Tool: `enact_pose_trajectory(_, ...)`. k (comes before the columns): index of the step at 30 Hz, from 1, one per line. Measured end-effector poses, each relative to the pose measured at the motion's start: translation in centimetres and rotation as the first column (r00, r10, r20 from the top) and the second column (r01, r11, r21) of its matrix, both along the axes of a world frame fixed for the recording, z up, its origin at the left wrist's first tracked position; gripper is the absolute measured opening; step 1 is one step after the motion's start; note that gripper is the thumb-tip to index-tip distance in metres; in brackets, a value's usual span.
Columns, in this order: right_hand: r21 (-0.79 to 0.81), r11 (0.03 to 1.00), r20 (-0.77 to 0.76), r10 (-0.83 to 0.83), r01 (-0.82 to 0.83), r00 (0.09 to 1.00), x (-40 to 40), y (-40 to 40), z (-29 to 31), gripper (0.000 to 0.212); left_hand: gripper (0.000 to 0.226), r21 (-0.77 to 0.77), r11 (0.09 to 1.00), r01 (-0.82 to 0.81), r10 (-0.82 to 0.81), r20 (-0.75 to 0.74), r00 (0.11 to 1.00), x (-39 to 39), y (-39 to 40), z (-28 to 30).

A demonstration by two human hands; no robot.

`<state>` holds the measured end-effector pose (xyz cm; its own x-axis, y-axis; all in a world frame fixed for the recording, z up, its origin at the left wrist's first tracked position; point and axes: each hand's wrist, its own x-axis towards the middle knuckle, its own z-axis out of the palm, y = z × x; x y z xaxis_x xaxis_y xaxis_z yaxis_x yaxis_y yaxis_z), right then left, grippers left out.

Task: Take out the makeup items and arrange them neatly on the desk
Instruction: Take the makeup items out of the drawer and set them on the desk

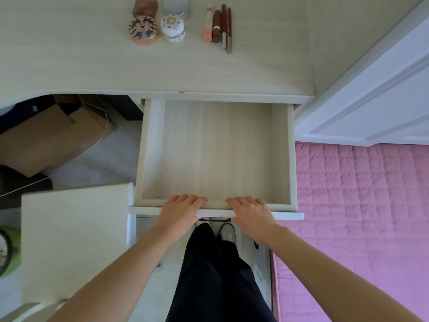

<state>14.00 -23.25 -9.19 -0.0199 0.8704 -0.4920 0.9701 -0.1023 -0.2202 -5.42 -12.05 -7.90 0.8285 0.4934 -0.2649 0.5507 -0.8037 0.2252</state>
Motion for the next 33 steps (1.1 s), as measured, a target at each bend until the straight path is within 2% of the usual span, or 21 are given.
enact_pose_trajectory(3,0.016,1.0,0.001,-0.003,0.003,1.0,0.4,0.6,0.1,0.048,0.052,0.025,1.0,0.0,0.0,0.005,1.0,0.3,0.8,0.2)
enact_pose_trajectory(10,0.049,0.999,0.017,-0.018,0.017,1.0,2.5,4.2,0.6,0.049,0.044,-0.036,0.998,-0.045,0.044,-0.046,0.998,2.5,4.3,0.2)
enact_pose_trajectory(27,0.083,0.994,0.085,-0.072,0.065,0.994,6.7,12.0,0.7,0.049,0.047,0.06,0.998,-0.024,0.027,-0.045,0.999,6.9,12.3,-1.4)
enact_pose_trajectory(33,0.087,0.988,0.062,-0.131,0.125,0.989,7.9,14.2,0.9,0.049,0.046,0.082,0.996,-0.019,0.021,-0.023,1.0,8.2,14.5,-1.5)
